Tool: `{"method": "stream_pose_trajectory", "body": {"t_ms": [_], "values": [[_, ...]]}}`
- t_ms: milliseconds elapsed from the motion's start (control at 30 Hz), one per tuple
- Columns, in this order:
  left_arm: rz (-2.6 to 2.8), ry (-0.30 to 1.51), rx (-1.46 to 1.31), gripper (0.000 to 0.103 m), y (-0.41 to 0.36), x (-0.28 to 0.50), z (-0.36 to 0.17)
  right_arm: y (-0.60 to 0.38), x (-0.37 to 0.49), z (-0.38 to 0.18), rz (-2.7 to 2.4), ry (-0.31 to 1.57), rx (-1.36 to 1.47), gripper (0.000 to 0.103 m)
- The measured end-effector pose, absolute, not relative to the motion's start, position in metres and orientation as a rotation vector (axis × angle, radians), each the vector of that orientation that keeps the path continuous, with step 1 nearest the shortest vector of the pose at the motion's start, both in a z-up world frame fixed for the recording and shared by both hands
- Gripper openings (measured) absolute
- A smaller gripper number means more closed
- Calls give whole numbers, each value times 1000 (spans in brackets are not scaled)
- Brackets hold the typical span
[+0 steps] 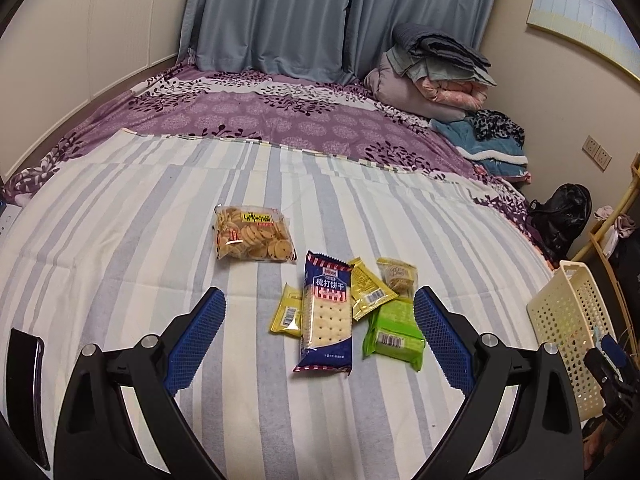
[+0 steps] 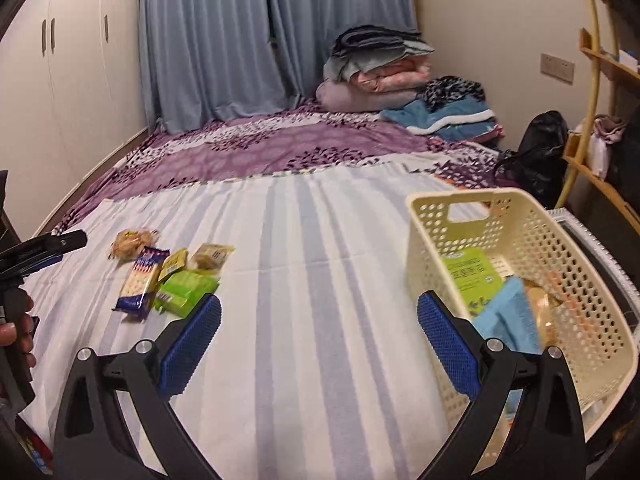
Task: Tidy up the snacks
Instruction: 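Move both tools back over the remaining snacks on the bed, then grasp the blue-and-white cracker packet with the left tool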
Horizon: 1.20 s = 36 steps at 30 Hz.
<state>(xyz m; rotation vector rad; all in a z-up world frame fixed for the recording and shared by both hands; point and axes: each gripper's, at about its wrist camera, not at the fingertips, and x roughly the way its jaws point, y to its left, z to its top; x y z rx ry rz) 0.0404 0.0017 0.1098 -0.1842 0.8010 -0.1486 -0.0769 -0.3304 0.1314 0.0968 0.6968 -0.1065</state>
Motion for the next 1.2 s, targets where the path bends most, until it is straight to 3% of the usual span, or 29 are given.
{"method": "stream_pose_trajectory", "body": {"t_ms": [767,833,1100,1200], "values": [[-159,949,-19,95,-34,87,27,-324,-56,93,-39,824,117,98],[-158,963,-9,83,-36,91,22,-325,-55,92,-38,828,119,98],[-155,977,33,69,-39,97,11,-321,-47,83,-38,851,125,98],[-144,970,26,54,-35,97,12,-319,-44,81,-32,859,123,98]]}}
